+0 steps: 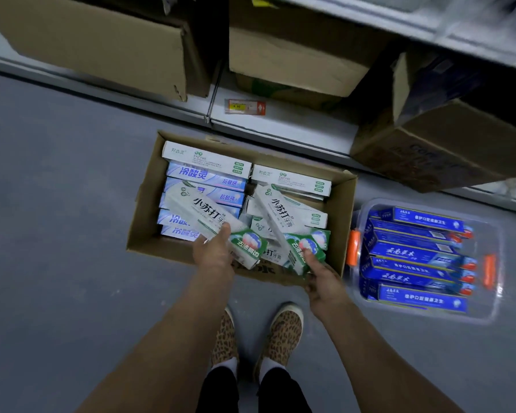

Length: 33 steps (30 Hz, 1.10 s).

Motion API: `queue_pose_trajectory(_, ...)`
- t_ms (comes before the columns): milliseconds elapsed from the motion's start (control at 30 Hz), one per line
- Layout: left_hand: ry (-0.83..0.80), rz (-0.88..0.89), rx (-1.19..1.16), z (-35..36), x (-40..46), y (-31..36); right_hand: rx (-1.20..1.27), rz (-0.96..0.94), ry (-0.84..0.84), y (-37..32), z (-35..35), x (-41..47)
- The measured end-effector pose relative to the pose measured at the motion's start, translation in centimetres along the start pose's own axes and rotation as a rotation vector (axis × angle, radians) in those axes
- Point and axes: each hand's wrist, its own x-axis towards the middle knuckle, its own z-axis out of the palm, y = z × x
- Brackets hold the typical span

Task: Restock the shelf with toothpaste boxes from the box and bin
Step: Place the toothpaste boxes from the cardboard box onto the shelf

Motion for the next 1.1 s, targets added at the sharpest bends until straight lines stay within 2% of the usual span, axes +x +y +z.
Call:
queue_pose_trajectory(167, -0.108, -0.051, -0.093, 0.2, -8.8, 3.5, 0.037, -0.032, -0.037, -5.2, -0.4, -9.0)
queue_pose_trajectory(333, -0.282, 0.040, -0.067, 0.5, -19.0, 9.0, 0.097, -0.138, -0.091, -11.0, 0.0, -18.2)
queue_pose_trajectory(567, -0.548, 0.183, -0.097, 0.9, -33.8, 16.5, 0.236, -0.397, -0.277, -18.8, 0.0, -33.4)
queue_pose_trajectory(833, -0.940, 0.325, -0.249, 1.5, -52.2, 25.4, 0.400, -0.748, -0.372, -27.5, -0.6, -48.7)
queue_pose_trajectory(1000, -1.128, 0.419, -0.317, 1.5, -61.5, 29.5, 0.441, -0.999, -0.452, -32.9, -1.2, -57.5)
queue_pose_trajectory(1100, -1.216, 0.439, -0.331, 1.9, -66.4, 31.1, 0.455, -1.075, -0.474, -35.5, -1.7, -62.4)
